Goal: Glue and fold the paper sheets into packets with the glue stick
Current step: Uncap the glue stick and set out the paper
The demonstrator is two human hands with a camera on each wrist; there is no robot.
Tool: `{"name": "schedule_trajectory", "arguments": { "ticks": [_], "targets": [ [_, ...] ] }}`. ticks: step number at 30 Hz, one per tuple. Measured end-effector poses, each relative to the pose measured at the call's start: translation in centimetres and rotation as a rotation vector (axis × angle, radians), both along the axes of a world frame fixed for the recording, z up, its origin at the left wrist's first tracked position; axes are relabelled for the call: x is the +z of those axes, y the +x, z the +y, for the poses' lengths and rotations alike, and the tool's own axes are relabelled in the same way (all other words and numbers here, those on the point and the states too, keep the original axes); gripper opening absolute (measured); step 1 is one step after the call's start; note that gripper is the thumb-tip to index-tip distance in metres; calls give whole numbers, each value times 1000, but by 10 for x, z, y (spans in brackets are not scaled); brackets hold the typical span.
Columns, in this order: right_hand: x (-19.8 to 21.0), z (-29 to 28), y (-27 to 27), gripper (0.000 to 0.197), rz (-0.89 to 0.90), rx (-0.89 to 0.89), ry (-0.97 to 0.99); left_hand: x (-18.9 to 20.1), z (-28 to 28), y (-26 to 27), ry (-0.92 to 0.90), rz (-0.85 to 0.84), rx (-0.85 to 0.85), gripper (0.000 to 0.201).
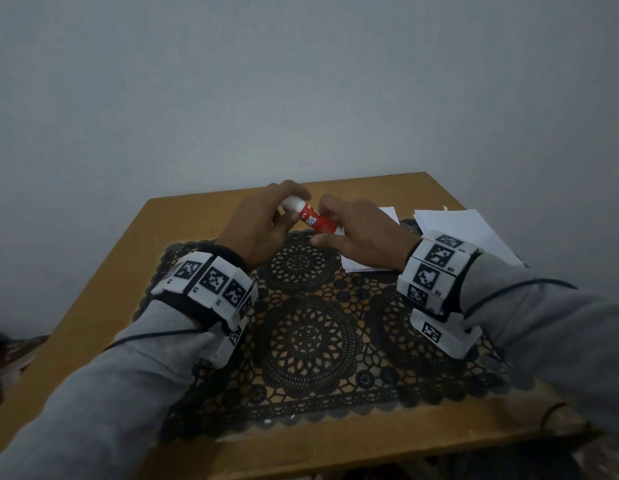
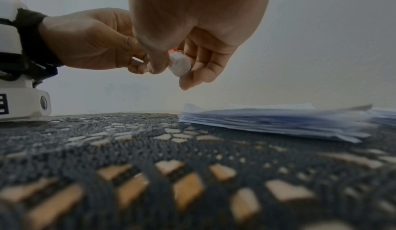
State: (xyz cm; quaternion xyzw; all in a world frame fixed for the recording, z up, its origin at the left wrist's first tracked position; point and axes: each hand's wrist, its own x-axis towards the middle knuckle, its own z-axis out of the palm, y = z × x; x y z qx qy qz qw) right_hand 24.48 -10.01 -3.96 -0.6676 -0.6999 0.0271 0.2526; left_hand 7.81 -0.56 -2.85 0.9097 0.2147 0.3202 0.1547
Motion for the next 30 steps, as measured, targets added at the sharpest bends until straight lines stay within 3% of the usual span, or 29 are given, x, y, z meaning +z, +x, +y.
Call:
{"name": "schedule_trajectory", "arguments": {
  "ticks": [5, 8, 12, 14, 17, 23, 28, 30],
  "targets": [
    [-2, 3, 2, 22, 12, -10, -1, -3, 5, 2, -4, 16, 55, 11],
    [-1, 4, 1, 24, 8, -24, 22, -4, 8, 4, -36, 48, 92, 11],
    [-3, 6, 2, 23, -24, -13, 51, -3, 4, 6, -80, 118, 138, 37],
    [-4, 6, 3, 22, -20, -1, 53, -2, 4, 5, -106, 87, 126, 41],
    [-4, 7, 4, 22, -21, -7, 51, -2, 4, 3, -116, 7, 55, 19],
    [-4, 5, 4, 23, -26, 14, 28, -3, 6, 1, -37, -2, 65, 6],
    [-4, 7, 4, 21, -85, 8, 52, -3, 7, 8, -73, 127, 142, 43],
    [-4, 6, 4, 23, -95, -1, 41, -4, 7, 8, -132, 124, 115, 41]
  ]
}}
